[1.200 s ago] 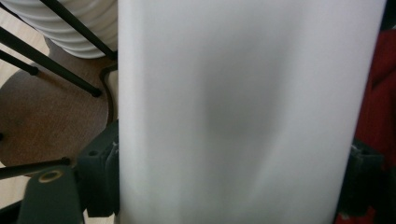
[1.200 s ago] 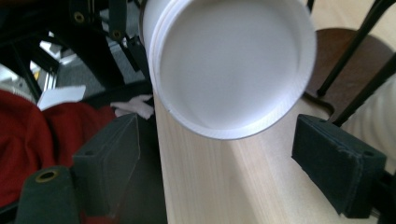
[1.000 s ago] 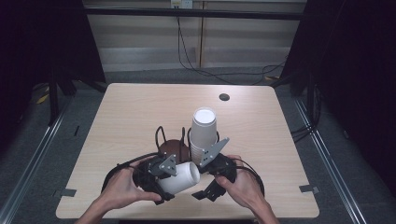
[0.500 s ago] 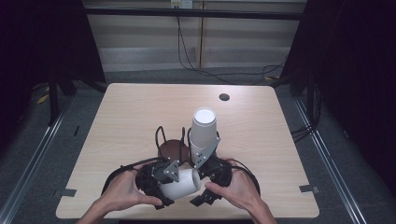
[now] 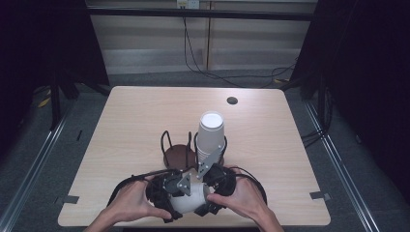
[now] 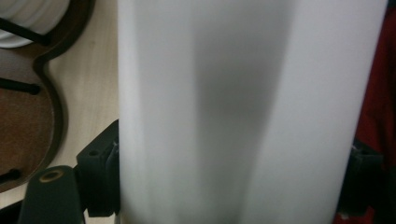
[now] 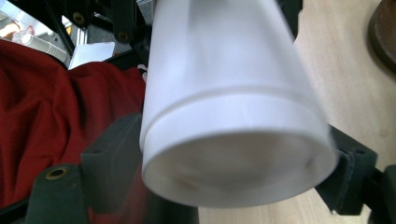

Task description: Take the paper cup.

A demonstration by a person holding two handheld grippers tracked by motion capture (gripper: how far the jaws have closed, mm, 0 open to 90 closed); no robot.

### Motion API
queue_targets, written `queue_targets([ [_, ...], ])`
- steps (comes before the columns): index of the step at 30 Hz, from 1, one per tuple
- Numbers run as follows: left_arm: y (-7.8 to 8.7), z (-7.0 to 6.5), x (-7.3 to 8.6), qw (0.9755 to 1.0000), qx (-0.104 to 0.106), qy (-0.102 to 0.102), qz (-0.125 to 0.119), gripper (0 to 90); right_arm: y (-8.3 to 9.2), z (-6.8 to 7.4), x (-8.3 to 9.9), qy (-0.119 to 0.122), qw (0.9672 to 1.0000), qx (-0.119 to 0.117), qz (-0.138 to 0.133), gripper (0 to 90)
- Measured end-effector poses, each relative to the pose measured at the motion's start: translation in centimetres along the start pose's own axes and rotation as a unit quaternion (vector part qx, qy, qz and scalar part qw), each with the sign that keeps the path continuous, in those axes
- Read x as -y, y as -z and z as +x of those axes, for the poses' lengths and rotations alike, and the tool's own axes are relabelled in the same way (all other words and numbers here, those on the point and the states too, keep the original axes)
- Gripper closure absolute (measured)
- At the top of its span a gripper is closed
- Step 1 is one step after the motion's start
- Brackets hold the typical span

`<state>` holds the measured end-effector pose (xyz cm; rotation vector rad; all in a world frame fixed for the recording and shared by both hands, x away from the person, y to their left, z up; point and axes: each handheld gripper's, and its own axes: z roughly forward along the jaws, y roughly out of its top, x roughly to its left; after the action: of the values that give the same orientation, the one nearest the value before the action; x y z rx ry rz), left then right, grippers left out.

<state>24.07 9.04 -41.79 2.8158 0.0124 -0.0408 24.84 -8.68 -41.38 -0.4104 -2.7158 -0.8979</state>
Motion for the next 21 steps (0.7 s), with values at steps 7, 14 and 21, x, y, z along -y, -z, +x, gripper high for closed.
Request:
queue_targets([
  [7, -0.3, -0.03, -0.14, 0.9999, 0.009, 0.004, -0.005, 17.3, -0.06, 0.19, -0.14, 0.008, 0.9999, 0.006, 0.0, 17.7],
  [14, -0.3, -0.06, -0.14, 0.9998, 0.017, -0.001, -0.006, 17.2, -0.14, 0.19, -0.15, 0.009, 1.0, 0.0, -0.004, 20.5],
  [21, -0.46, -0.05, -0.34, 0.9998, 0.017, -0.001, -0.007, 16.7, -0.15, 0.21, -0.09, 0.01, 0.9999, 0.01, 0.005, 24.1],
])
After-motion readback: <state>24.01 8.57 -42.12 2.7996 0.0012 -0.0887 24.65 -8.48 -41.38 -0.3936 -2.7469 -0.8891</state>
